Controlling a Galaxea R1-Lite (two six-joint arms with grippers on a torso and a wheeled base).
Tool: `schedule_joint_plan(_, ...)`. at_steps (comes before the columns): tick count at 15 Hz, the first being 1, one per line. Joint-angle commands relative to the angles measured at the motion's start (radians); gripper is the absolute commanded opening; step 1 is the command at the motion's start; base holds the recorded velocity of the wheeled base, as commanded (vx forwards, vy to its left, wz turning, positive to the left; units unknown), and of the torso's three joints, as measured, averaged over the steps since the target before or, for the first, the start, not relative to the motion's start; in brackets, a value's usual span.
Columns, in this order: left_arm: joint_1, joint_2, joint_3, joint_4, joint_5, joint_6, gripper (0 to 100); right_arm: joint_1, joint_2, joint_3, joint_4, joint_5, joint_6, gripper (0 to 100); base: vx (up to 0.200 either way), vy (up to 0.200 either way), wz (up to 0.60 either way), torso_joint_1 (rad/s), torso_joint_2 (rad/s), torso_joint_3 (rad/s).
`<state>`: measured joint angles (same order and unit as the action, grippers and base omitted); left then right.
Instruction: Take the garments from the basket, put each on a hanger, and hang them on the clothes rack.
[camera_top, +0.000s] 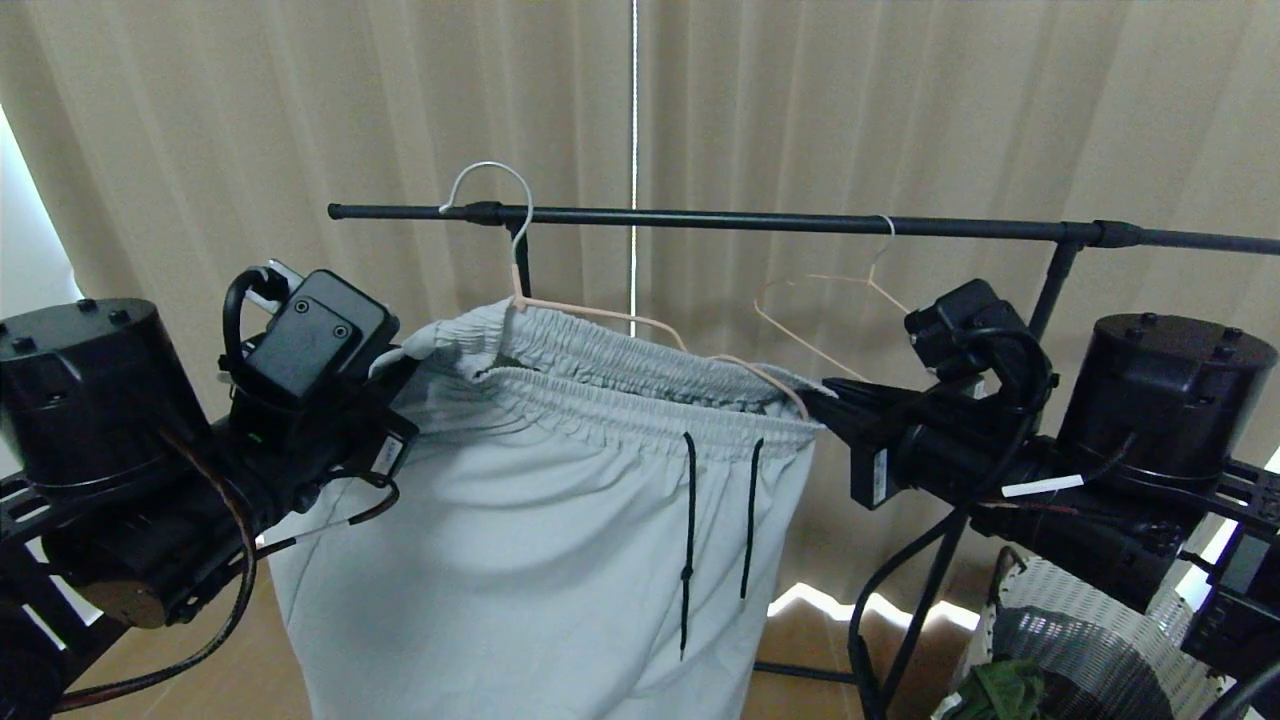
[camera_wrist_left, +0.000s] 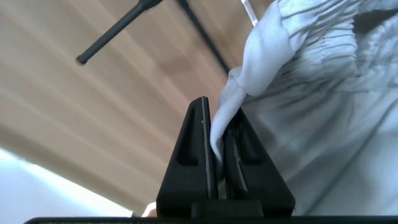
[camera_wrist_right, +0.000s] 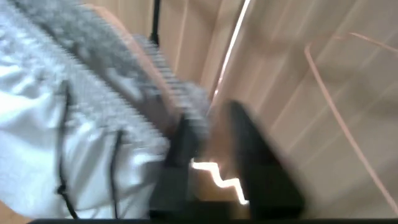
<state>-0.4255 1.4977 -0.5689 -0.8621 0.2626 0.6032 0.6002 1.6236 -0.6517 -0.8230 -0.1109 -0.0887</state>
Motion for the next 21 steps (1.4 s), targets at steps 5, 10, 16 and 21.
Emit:
schedule_joint_plan(5,0.059,0.001,0.06,-0.048,-0.009,0.116,0,-0.005,-0.03,-0.008,0.002,0.002,0.0,100,0.0,0.0,0.0,0.0,0.0,0.0)
schedule_joint_plan(10,0.059,0.035,0.058,-0.117,-0.002,0.122,0,0.003,-0.042,0.01,0.021,0.003,-0.026,100,0.0,0.0,0.0,0.0,0.0,0.0)
schedule_joint_plan(16,0.133,0.073,0.066,-0.132,0.0,0.165,0,0.003,-0.105,0.047,0.018,0.254,-0.059,100,0.0,0.0,0.0,0.0,0.0,0.0)
schedule_joint_plan(21,0.047,0.088,0.054,-0.176,0.01,0.144,0,0.07,-0.047,0.041,0.01,0.316,-0.062,100,0.0,0.0,0.0,0.0,0.0,0.0)
